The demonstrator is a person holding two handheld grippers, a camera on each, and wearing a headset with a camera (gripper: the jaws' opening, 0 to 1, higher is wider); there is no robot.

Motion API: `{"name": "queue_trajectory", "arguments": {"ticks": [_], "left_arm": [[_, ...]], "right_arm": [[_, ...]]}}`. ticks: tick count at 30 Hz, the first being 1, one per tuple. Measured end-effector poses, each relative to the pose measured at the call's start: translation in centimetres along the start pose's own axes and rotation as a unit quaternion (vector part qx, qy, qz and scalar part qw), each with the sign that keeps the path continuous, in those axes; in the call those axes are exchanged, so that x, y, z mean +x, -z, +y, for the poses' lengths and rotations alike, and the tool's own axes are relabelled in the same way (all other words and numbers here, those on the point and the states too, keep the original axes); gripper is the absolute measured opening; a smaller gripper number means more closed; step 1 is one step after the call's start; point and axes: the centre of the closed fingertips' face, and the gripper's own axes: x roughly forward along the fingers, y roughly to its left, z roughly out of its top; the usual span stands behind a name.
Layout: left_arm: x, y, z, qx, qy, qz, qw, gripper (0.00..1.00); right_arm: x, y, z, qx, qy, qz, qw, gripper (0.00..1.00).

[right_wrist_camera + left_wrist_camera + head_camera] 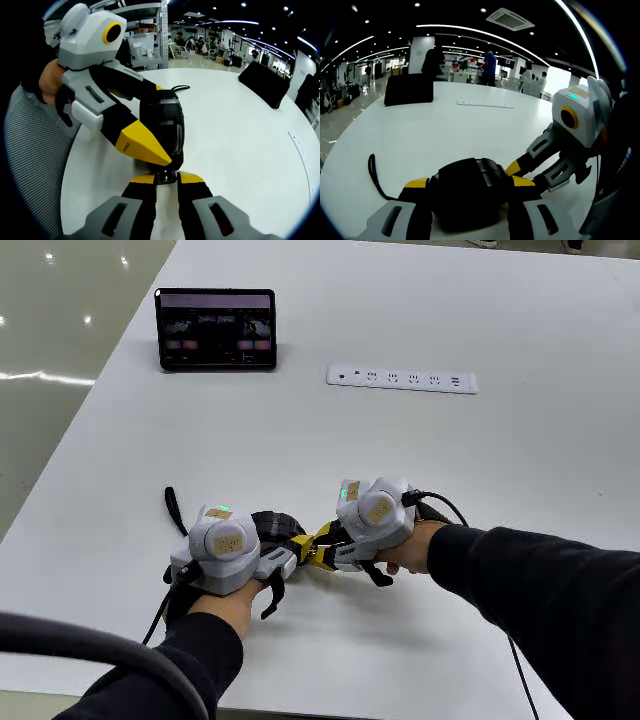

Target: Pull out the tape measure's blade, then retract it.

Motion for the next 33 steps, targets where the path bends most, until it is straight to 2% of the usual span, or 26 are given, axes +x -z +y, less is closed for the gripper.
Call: {"name": "queue_trajectory", "arguments": {"ticks": [7,9,10,11,15,19,20,21,22,26,28,29,33], "left_arm": [[0.0,0.1,-0.2,0.004,0.003,0.008,1.0,0.59],[-0.1,0.2,-0.3,0.009,0.002,0.012,0.9999,0.6],[-0.1,0.3,-0.3,0.009,0.003,0.019,0.9998,0.6],[-0.2,0.2,-0.3,0.008,0.005,0.019,0.9998,0.6],[-0.2,0.2,0.0,-0.002,0.014,0.038,0.9992,0.62],[-0.5,-0.4,1.0,0.0,0.01,0.034,0.9994,0.72],[-0.6,-0.3,0.7,-0.014,0.025,0.041,0.9988,0.72],[-0.8,-0.5,1.0,-0.016,0.026,0.041,0.9987,0.71],[-1.0,-1.0,1.1,-0.011,0.028,0.032,0.9991,0.73],[-1.3,-2.0,1.5,-0.016,0.039,0.025,0.9988,0.89],[-1.5,-2.8,1.3,-0.009,0.058,0.007,0.9983,0.98],[-1.8,-2.5,1.2,-0.007,0.068,0.016,0.9975,1.0],[-2.7,-2.5,1.4,-0.012,0.09,0.019,0.9957,1.0]], "right_arm": [[0.1,0.1,0.1,0.012,0.003,0.007,0.9999,0.12],[0.2,1.4,0.7,0.038,-0.004,0.041,0.9984,0.13],[0.2,0.5,0.1,-0.006,0.001,0.016,0.9999,0.14],[0.2,1.1,0.0,0.018,0.011,0.026,0.9994,0.14],[0.2,0.9,0.9,0.019,0.013,0.027,0.9994,0.17],[-0.3,0.9,0.6,0.023,0.015,0.025,0.9993,0.19],[-0.6,0.8,0.4,0.028,0.018,0.021,0.9992,0.2],[-0.8,0.8,0.3,0.032,0.019,0.018,0.9991,0.21],[-1.0,0.7,0.2,0.039,0.02,0.014,0.9989,0.22],[-1.9,0.2,-0.1,0.048,0.024,-0.002,0.9986,0.3],[-2.4,0.1,-0.3,0.05,0.03,-0.007,0.9983,0.33],[-2.8,0.1,-0.4,0.052,0.033,-0.01,0.998,0.35],[-4.0,0.2,-0.2,0.06,0.037,-0.024,0.9972,0.41]]}}
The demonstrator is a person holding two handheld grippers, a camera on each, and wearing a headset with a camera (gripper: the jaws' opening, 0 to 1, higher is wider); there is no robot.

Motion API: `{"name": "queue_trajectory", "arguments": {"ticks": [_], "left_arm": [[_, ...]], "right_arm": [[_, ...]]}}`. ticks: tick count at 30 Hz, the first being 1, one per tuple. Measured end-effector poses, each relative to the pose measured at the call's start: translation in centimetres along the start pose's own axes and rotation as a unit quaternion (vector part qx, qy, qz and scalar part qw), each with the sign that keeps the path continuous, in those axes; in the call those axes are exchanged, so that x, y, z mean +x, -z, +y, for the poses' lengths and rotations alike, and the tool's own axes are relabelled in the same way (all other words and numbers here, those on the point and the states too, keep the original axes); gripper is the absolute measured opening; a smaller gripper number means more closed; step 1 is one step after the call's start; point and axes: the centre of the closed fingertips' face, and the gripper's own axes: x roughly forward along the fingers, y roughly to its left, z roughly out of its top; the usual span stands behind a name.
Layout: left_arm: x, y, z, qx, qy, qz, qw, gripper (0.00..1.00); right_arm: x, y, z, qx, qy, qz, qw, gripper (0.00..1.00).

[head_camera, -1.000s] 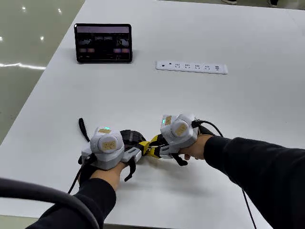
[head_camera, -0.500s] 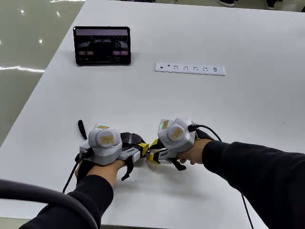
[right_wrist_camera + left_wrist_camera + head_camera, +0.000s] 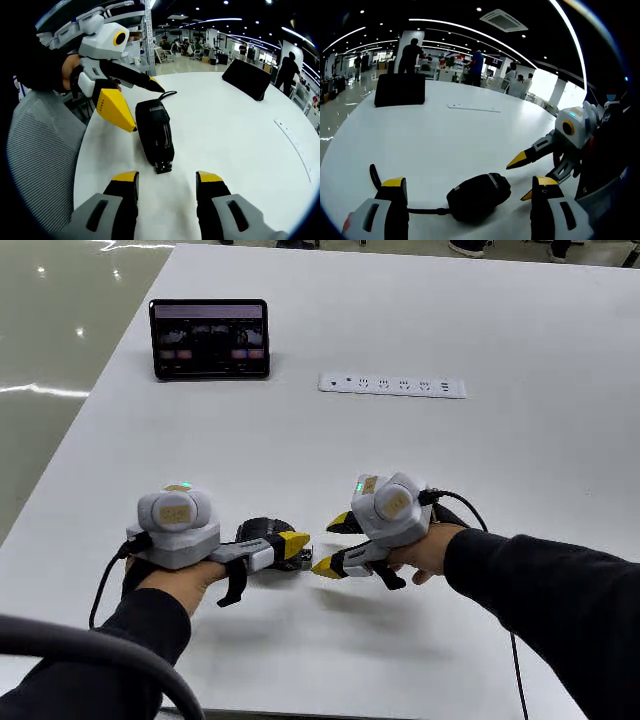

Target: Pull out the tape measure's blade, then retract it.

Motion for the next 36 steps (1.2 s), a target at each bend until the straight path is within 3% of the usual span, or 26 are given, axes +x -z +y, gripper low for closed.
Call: {"name": "queue_trajectory", "arguments": {"ticks": [1,4,6,11,12,15,21,25,29,36], "left_arm": [[-0.3,0.7,0.0,0.019,0.009,0.022,0.9995,1.0],[-0.9,1.3,-0.2,0.028,0.035,0.037,0.9983,1.0],[-1.3,1.4,0.0,0.029,0.044,0.036,0.998,1.0],[-2.8,1.2,0.7,0.063,0.061,0.024,0.9959,1.0],[-3.2,1.1,-0.1,0.079,0.093,0.016,0.9924,1.0],[-4.3,2.0,-0.6,0.11,0.122,0.037,0.9858,1.0],[-5.5,2.4,0.9,0.103,0.11,0.039,0.9879,1.0],[-6.4,2.9,1.7,0.117,0.103,0.05,0.9865,1.0],[-7.4,2.7,2.3,0.118,0.103,0.044,0.9867,1.0],[-8.8,2.7,3.4,0.114,0.088,0.034,0.989,1.0]], "right_arm": [[-0.4,-0.4,0.5,0.022,-0.012,-0.02,0.9995,0.43],[-1.7,-0.1,0.1,0.031,0.002,-0.027,0.9991,0.49],[-2.6,0.0,0.0,0.04,0.01,-0.038,0.9984,0.51],[-5.5,1.1,-0.3,0.044,0.037,-0.05,0.9971,0.58],[-6.2,1.4,-0.3,0.039,0.045,-0.051,0.9969,0.59],[-7.8,2.2,0.0,0.031,0.059,-0.051,0.9965,0.62],[-10.6,3.9,0.4,0.032,0.089,-0.053,0.994,0.68],[-12.4,4.9,0.6,0.04,0.109,-0.061,0.9914,0.75],[-14.3,6.5,0.5,0.064,0.131,-0.066,0.9871,0.78],[-16.9,10.1,0.4,0.093,0.16,-0.052,0.9814,0.83]]}}
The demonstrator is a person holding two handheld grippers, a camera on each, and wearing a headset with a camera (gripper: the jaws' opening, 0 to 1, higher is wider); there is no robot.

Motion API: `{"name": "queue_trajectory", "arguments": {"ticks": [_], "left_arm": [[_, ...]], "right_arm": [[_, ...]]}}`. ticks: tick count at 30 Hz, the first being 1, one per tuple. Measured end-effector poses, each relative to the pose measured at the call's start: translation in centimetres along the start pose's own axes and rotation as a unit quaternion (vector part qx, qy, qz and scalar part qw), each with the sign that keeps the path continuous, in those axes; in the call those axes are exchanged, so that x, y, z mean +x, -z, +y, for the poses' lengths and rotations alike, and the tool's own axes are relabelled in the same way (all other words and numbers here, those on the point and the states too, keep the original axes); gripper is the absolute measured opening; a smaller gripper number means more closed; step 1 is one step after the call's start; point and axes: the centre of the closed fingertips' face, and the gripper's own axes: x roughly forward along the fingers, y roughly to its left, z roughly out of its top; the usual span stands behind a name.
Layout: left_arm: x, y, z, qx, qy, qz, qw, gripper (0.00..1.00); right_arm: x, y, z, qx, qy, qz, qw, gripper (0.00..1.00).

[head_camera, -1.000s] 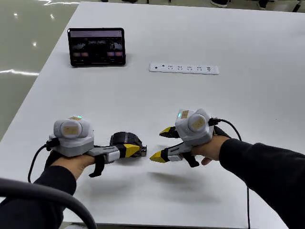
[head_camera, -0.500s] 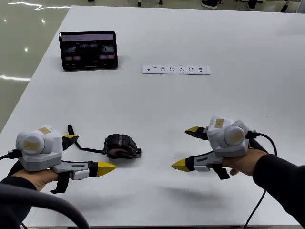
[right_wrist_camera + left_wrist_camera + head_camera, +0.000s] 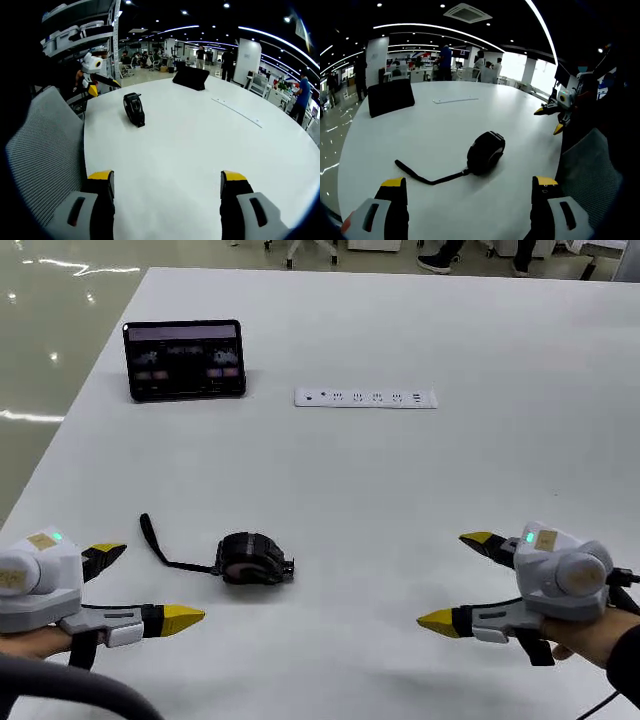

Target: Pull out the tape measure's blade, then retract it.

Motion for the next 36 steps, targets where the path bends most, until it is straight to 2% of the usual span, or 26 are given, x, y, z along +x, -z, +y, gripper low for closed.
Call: {"name": "queue_trajectory", "arguments": {"ticks": [1,5,6,8,9,14,19,26,30,32,33,36], "left_arm": [[-0.3,0.1,0.1,-0.002,0.0,0.0,1.0,1.0],[-1.1,0.0,0.4,0.005,-0.009,-0.006,0.9999,1.0],[-1.4,-0.2,0.4,0.011,-0.01,-0.014,0.9998,1.0],[-1.8,-0.1,0.3,0.007,-0.009,-0.009,0.9999,1.0],[-2.1,-0.2,0.3,0.014,-0.01,-0.013,0.9998,1.0],[-2.7,0.1,0.4,0.011,-0.011,-0.015,0.9998,1.0],[-3.0,0.5,0.4,0.011,-0.014,-0.012,0.9998,1.0],[-3.3,0.8,0.7,0.013,-0.022,-0.011,0.9996,1.0],[-3.3,0.9,0.6,0.008,-0.016,-0.009,0.9998,1.0],[-3.4,0.9,0.9,0.021,-0.025,-0.01,0.9994,1.0],[-3.4,1.1,0.7,0.01,-0.019,-0.007,0.9997,1.0],[-3.4,1.3,0.7,0.012,-0.021,-0.005,0.9997,1.0]], "right_arm": [[-0.6,0.5,-0.2,0.012,0.005,0.001,0.9999,0.84],[-2.4,2.0,-0.8,0.025,0.021,0.007,0.9995,0.89],[-2.9,2.5,-1.0,0.029,0.026,0.009,0.9992,0.9],[-3.8,3.1,-1.5,0.038,0.035,0.012,0.9986,0.93],[-4.1,3.3,-1.7,0.04,0.039,0.013,0.9983,0.94],[-6.0,4.8,-2.6,0.056,0.051,0.021,0.9969,0.99],[-6.6,5.5,-2.8,0.059,0.052,0.032,0.9964,0.99],[-6.9,5.3,-3.3,0.057,0.056,0.032,0.9963,0.99],[-6.9,5.2,-3.4,0.057,0.055,0.031,0.9964,0.99],[-6.8,5.2,-3.2,0.057,0.053,0.031,0.9964,0.99],[-6.8,5.2,-3.2,0.058,0.052,0.031,0.9965,0.99],[-6.9,5.1,-3.2,0.058,0.052,0.03,0.9965,0.99]]}}
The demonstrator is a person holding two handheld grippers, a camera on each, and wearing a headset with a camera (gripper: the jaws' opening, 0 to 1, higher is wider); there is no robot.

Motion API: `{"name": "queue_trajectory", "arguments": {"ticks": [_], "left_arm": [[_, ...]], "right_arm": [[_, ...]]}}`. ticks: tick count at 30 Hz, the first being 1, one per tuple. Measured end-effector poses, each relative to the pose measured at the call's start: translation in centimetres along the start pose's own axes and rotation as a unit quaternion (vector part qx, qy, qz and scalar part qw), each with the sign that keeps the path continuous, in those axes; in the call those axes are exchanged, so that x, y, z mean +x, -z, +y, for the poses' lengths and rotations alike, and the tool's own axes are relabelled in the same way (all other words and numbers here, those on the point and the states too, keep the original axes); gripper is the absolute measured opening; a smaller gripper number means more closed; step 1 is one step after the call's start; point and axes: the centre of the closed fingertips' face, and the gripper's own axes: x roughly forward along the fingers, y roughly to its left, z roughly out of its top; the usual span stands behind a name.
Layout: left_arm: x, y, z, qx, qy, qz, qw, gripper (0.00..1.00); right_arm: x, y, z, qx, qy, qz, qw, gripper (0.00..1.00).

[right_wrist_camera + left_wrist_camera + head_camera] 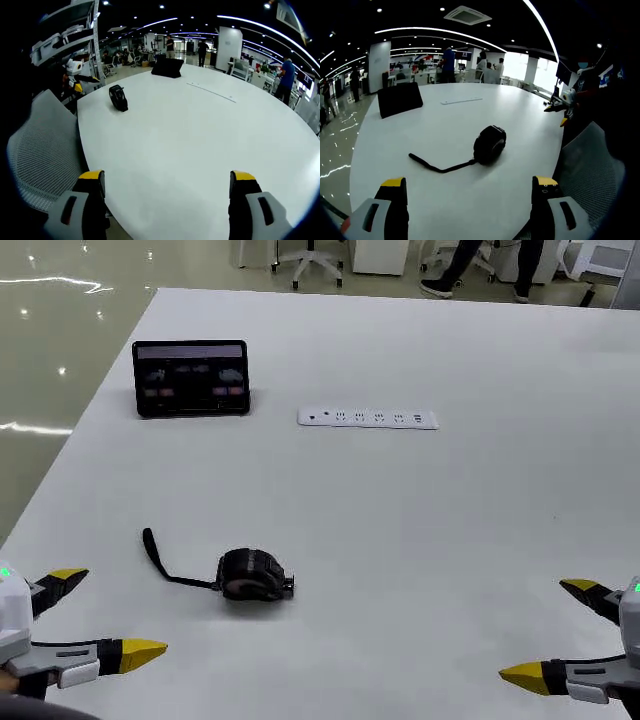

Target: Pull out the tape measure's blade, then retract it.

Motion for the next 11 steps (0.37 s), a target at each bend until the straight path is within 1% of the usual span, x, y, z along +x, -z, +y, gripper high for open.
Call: {"name": "queue_trajectory", "arguments": {"ticks": [1,2,11], "left_arm": [[-0.03,-0.01,-0.1,-0.005,0.003,-0.002,1.0,1.0],[-0.09,-0.02,0.02,-0.002,-0.002,-0.002,1.0,1.0],[-0.26,-0.13,0.26,-0.005,-0.002,-0.004,1.0,1.0]], "right_arm": [[-0.03,-0.03,-0.02,0.0,0.0,0.0,1.0,0.99],[-0.09,-0.08,-0.07,0.001,0.001,-0.001,1.0,0.99],[-0.2,-0.2,-0.17,0.001,0.001,-0.001,1.0,0.99]]}}
